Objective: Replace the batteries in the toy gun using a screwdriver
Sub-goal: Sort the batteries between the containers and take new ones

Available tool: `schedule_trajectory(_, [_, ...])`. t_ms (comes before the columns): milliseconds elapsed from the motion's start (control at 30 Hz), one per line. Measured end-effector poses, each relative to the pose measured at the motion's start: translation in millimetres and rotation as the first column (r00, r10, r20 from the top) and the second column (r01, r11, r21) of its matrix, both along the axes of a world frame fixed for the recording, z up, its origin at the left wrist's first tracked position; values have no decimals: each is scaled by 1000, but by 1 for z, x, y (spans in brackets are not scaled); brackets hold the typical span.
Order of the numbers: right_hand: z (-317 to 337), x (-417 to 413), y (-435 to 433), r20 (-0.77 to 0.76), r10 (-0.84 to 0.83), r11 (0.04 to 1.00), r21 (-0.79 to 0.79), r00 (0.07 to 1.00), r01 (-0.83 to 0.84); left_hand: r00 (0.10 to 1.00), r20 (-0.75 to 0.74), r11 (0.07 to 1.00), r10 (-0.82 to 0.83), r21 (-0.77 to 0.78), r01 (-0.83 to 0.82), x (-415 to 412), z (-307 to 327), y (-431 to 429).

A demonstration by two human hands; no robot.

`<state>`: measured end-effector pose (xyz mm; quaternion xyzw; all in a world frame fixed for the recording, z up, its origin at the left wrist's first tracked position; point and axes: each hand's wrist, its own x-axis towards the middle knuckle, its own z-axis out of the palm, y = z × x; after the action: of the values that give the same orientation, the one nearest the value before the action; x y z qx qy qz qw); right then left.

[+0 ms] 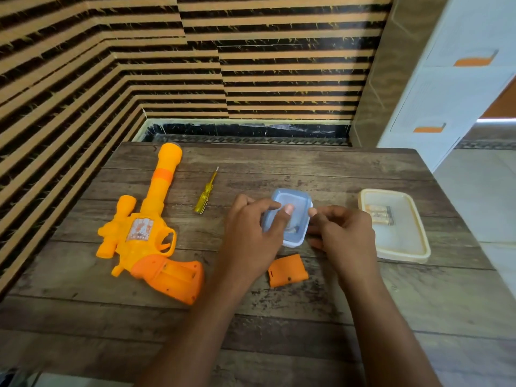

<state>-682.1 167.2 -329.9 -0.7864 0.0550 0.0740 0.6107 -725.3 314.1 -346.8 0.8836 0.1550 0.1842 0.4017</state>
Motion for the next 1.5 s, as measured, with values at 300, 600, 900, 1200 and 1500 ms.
schedule_trajectory(300, [-7, 6, 8, -101, -36, 987, 150, 994, 51, 998, -30, 985, 60, -159, -64, 10, -5, -5])
schedule_trajectory(600, [-11, 1, 15, -97, -130, 945, 290, 987, 153, 985, -16, 941, 174, -292, -171, 16, -4, -15])
schedule_trajectory(900, [5, -8, 22, 117, -69, 969, 243, 991, 39, 971, 123, 904, 206, -405, -140, 15, 12, -21])
schedule_trajectory(1200, [9, -15, 33, 352, -15, 1000, -15, 936, 22, 985, 161, 973, 56, -228, -18, 4, 19, -16])
schedule_trajectory(1500, [11, -8, 39, 396, 116, 979, -201, 911, -37, 981, 171, 986, 93, -153, -67, 7, 17, -17])
